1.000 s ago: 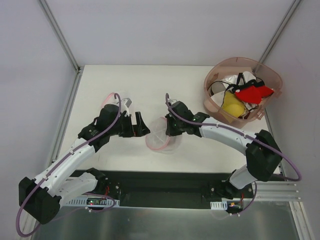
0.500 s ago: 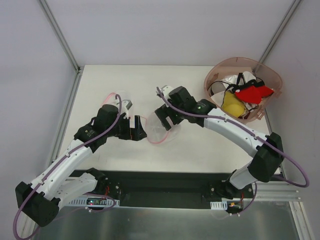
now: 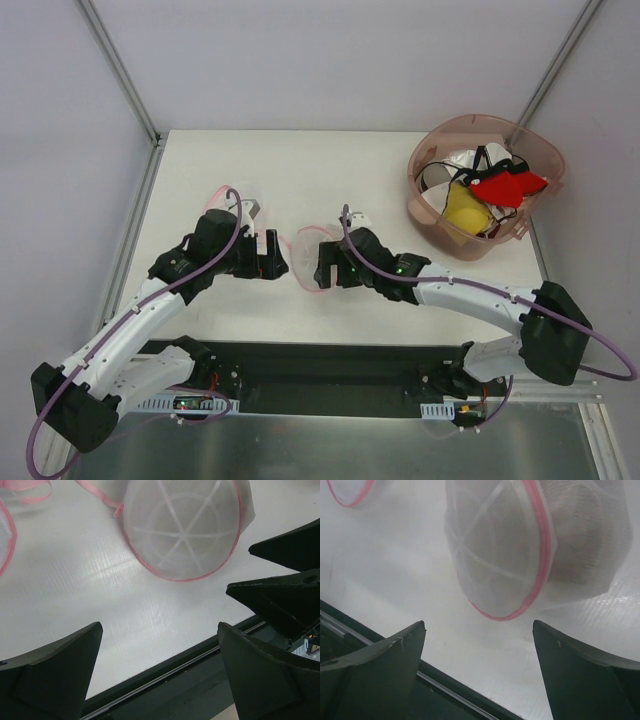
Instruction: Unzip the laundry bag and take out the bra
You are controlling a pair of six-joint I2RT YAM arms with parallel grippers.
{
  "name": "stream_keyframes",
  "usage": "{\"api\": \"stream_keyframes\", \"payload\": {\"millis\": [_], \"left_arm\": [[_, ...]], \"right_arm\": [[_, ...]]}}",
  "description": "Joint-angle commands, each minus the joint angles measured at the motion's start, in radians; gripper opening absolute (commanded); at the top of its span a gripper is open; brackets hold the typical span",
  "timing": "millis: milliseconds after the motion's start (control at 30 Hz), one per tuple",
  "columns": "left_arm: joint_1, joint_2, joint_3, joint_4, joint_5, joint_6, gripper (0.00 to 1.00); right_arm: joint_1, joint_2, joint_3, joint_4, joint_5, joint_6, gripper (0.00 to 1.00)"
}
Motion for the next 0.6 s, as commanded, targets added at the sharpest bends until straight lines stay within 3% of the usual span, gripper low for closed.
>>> {"api": "stream_keyframes", "payload": {"millis": [0,167,333,567], "left_arm": [[0.015,0.009,0.037,-0.009,-0.017,-0.003,0.99],[0.015,-0.012,0.046,-0.026,-0.026,0.004,0.99],[0.015,-0.039,0.031,-0.032,-0.044,0.011,0.99],[0.015,-0.039,0.023,-0.034,-0.040,0.008,0.99]], "right_arm": [[0.014,0.086,0.006,0.171,0.109,0.157,0.82],[0.014,0.180,0.138,0.104,0.176,0.052,0.76],[0.014,0.212,0.180,0.030,0.190,-0.009,0.83],[0.022,0.045,-0.047,0.130,0.307,0.068,0.89]]}}
